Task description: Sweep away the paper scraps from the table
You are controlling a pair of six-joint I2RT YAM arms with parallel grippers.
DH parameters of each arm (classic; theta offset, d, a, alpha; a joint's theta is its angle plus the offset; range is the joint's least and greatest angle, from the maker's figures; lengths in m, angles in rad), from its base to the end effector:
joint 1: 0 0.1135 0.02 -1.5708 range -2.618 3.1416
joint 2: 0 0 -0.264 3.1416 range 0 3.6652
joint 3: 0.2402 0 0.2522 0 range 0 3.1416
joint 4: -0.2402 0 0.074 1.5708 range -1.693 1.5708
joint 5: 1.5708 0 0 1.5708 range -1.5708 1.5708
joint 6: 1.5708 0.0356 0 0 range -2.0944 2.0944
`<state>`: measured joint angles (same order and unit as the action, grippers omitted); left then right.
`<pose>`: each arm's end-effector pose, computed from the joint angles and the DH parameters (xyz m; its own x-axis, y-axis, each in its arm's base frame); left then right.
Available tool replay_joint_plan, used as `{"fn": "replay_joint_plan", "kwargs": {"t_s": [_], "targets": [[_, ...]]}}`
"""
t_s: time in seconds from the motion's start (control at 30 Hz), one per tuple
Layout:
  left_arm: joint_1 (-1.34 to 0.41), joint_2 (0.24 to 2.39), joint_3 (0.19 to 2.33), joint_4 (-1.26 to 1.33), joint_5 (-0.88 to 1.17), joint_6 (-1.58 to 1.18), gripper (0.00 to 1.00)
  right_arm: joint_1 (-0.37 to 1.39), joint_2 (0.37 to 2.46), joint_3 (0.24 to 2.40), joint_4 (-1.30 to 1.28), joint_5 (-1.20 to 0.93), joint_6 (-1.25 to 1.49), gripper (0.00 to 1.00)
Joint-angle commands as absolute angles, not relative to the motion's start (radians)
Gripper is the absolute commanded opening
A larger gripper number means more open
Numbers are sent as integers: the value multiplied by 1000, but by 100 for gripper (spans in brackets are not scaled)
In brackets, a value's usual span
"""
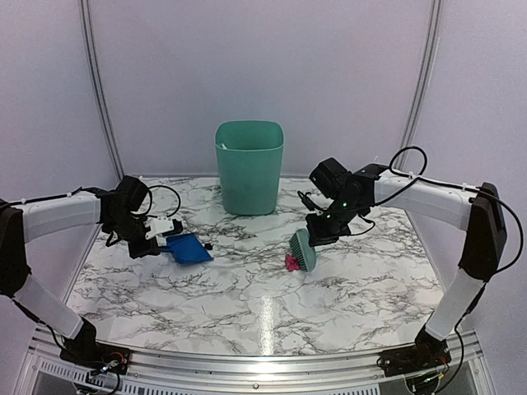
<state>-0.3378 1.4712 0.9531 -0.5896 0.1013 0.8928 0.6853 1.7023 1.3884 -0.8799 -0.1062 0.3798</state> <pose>0.2678 -0.0979 0.2091 -0.2395 0.9054 -0.3507 0.8910 0.3484 0.2912 0.2658 0.2222 0.2549 -0.9131 -0.2703 -0.3054 -0.3457 0.9102 0.2280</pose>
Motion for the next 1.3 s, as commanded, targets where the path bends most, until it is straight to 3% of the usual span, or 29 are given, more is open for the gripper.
{"fn": "replay_joint_plan", "kwargs": {"t_s": [0.0,1.27], "targets": [[-337,1527,953,-616,186,988,0,689,1699,1399,-887,-112,342,0],[-646,1671,1085,-637,282,1032,0,629,1738,1446,-861,-164,377,0]]}}
